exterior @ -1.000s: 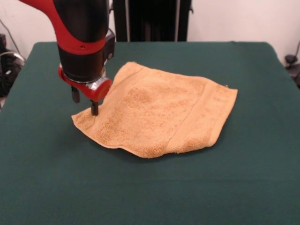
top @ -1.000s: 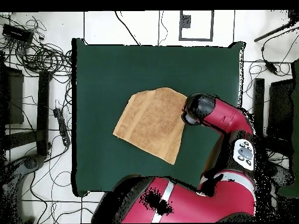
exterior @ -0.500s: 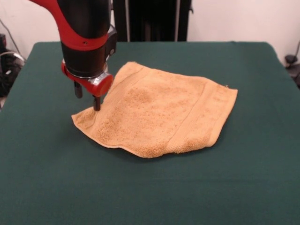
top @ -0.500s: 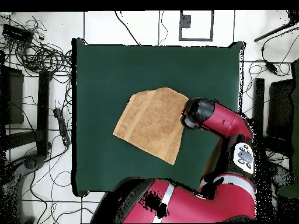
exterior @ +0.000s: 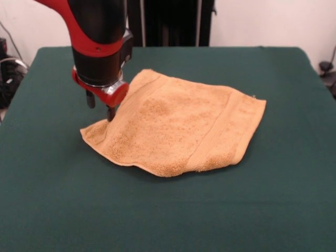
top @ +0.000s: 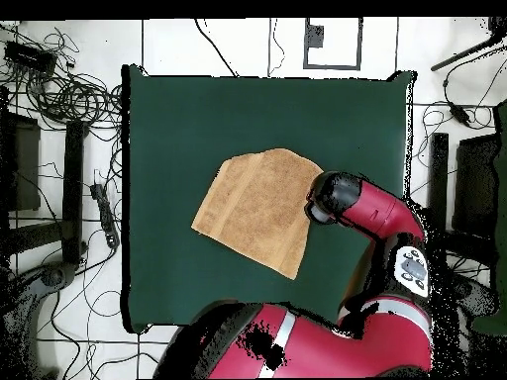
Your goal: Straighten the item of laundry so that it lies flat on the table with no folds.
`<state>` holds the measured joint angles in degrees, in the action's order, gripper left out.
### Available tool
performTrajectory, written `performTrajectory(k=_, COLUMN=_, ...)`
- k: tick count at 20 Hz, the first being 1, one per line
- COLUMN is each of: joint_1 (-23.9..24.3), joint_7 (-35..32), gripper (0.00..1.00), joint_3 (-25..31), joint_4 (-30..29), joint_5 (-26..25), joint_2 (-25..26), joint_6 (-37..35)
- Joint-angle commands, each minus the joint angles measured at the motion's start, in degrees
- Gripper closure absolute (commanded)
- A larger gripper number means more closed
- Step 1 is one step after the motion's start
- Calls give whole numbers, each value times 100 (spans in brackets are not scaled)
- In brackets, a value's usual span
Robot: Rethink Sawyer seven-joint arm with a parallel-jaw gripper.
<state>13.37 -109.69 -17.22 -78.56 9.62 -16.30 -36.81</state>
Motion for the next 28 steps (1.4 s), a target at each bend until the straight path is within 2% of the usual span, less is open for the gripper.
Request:
performTrajectory(k=1, joint_1=-88, joint_7=-1078, gripper=0, joint_3=546, joint_4=-272, joint_5=217, joint_2=281, joint_6=101)
performTrajectory(k=28, joint_1=-58, joint_7=-1100, gripper=0, joint_3=517, joint_4=-129, joint_5=243, joint_2=298, joint_6=45)
